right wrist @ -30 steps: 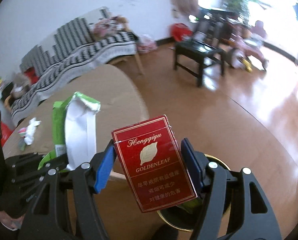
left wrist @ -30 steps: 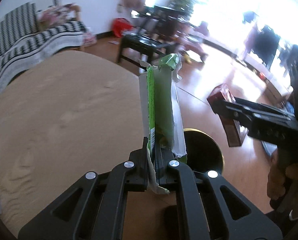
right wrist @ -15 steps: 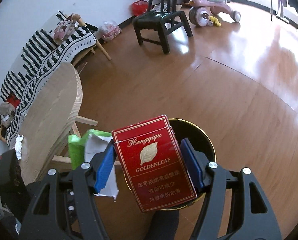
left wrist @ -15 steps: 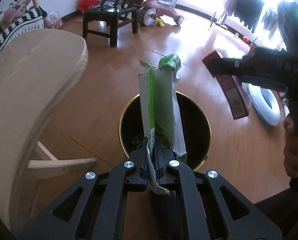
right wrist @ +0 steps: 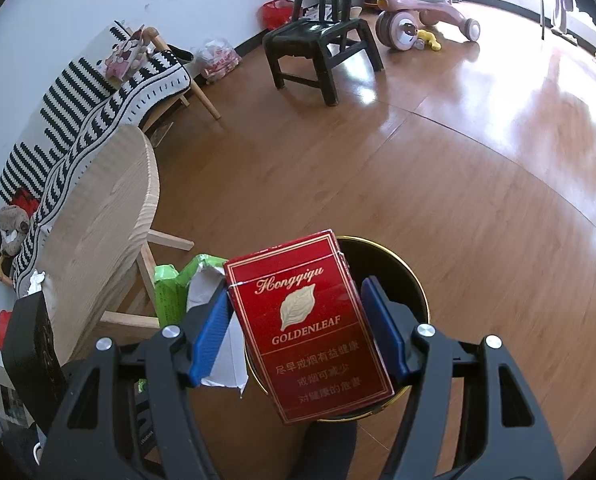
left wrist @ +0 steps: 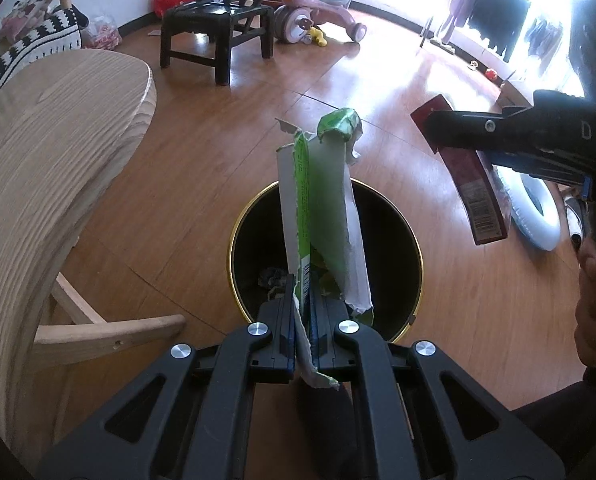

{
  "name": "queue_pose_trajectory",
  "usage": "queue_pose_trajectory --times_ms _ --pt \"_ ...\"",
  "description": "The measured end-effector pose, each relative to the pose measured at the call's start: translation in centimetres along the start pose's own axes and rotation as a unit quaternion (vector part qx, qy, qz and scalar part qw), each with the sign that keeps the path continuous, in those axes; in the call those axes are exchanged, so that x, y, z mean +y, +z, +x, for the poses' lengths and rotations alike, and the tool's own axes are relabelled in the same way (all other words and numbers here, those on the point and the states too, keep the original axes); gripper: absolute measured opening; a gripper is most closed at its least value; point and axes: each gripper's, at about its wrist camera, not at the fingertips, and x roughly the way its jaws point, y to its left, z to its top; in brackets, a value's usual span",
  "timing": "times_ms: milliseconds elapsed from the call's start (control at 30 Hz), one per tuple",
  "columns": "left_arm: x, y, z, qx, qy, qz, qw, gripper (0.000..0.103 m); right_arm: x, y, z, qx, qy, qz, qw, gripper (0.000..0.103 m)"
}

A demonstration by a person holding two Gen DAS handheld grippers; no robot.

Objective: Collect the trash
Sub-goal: 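Carry the carton and cigarette box over the black bin and open both tools, then move both open tools back over the trash on the table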

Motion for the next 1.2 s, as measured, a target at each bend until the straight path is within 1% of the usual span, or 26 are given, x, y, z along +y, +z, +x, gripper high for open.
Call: queue_pose_trajectory --times_ms 133,233,367,433,467,500,533,567,600,633,700,767,867,967,1067,1200 --pt "0.0 0.1 0.1 0.005 -0.005 -0.001 1.0000 0.005 0.0 0.0 0.1 -0.001 0.001 0.000 1.000 0.066" --pt "0.0 0.2 0.3 0.009 -0.002 0.002 1.0000 0.005 0.0 0.0 0.0 -0.005 0.001 0.004 1.000 0.073" --pt "0.1 0.2 0.5 0.016 0.003 0.003 0.9999 0.007 0.2 0.0 -0.3 -0.011 0.001 0.006 1.000 0.075" --pt "0.2 0.1 0.6 0.018 0.008 0.002 0.9998 0.013 0.3 -0.1 -0.2 -0.011 0.001 0.006 1.000 0.076" --pt "0.2 0.1 0.5 0.017 0.009 0.001 0.9998 0.023 0.3 -0.1 -0.2 -0.011 0.001 0.006 1.000 0.077" --pt "0.3 0.2 0.4 0.016 0.012 0.000 0.9998 0.038 0.5 -0.2 -0.2 -0.012 0.000 0.006 1.000 0.078" --pt "0.4 0.2 0.2 0.010 0.015 -0.002 0.9998 0.046 0.5 -0.1 -0.2 -0.014 0.001 0.006 1.000 0.080" --pt "0.5 0.2 -0.1 0.004 0.019 -0.003 0.9998 0.058 0.6 -0.1 -0.2 -0.015 0.001 0.005 1.000 0.081" --pt "0.5 0.2 -0.3 -0.003 0.022 -0.003 0.9997 0.065 0.7 0.0 -0.3 -0.016 0.000 0.005 1.000 0.082" --pt "0.5 0.2 -0.6 -0.009 0.026 -0.002 0.9996 0.067 0.7 0.0 -0.3 -0.018 0.001 0.004 1.000 0.085" --pt "0.7 0.3 -1.1 -0.015 0.031 -0.001 0.9994 0.077 0.9 0.0 -0.3 -0.021 0.001 0.004 1.000 0.086" --pt "1.0 0.2 -1.5 -0.019 0.033 -0.003 0.9993 0.078 1.2 0.1 -0.4 -0.025 -0.001 0.002 1.000 0.090" --pt "1.5 0.1 -2.5 -0.024 0.035 -0.009 0.9991 0.084 2.8 0.4 -0.9 -0.035 -0.004 -0.009 0.999 0.093" --pt "2.6 -0.1 -4.4 -0.037 0.039 -0.016 0.9984 0.087 4.7 0.6 -1.2 -0.036 0.001 -0.022 0.999 0.093" --pt "4.0 -0.4 -6.6 -0.052 0.044 -0.026 0.9973 0.089 8.2 0.8 -1.9 -0.042 0.016 -0.050 0.998 0.093" --pt "6.9 -1.2 -10.1 -0.075 0.064 -0.053 0.9937 0.091 14.3 1.0 -2.7 -0.052 0.047 -0.095 0.993 0.094"
